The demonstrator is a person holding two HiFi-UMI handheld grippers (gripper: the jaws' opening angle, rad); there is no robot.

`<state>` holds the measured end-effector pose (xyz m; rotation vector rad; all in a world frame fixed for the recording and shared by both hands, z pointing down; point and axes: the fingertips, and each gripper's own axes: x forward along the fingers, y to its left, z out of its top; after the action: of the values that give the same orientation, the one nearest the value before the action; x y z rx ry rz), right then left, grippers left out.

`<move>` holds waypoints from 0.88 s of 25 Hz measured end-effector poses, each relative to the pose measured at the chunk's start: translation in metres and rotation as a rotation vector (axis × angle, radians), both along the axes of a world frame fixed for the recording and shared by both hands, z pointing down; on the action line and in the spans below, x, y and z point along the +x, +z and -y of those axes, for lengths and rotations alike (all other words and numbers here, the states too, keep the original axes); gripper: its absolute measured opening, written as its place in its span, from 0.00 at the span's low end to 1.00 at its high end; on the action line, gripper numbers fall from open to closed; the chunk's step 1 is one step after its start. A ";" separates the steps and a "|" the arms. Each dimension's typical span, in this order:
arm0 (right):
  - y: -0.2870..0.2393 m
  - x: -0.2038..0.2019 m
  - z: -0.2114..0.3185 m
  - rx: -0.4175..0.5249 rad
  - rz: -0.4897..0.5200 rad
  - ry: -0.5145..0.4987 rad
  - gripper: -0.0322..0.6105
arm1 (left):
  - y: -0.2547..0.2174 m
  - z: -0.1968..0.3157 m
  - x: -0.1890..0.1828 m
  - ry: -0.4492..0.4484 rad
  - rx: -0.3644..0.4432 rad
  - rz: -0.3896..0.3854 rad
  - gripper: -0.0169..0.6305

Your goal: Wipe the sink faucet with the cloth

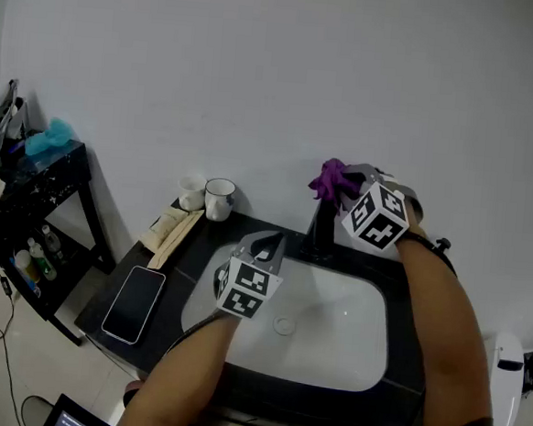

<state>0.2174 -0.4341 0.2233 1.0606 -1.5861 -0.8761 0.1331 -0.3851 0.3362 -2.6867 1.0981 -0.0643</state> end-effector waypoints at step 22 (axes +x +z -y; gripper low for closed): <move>0.020 -0.028 -0.062 -0.177 0.006 -0.131 0.15 | 0.000 0.003 -0.010 -0.014 -0.063 -0.040 0.05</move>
<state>0.1893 -0.3725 0.2431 0.8431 -1.7191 -0.8033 0.1234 -0.3878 0.3367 -2.7470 1.1457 -0.0487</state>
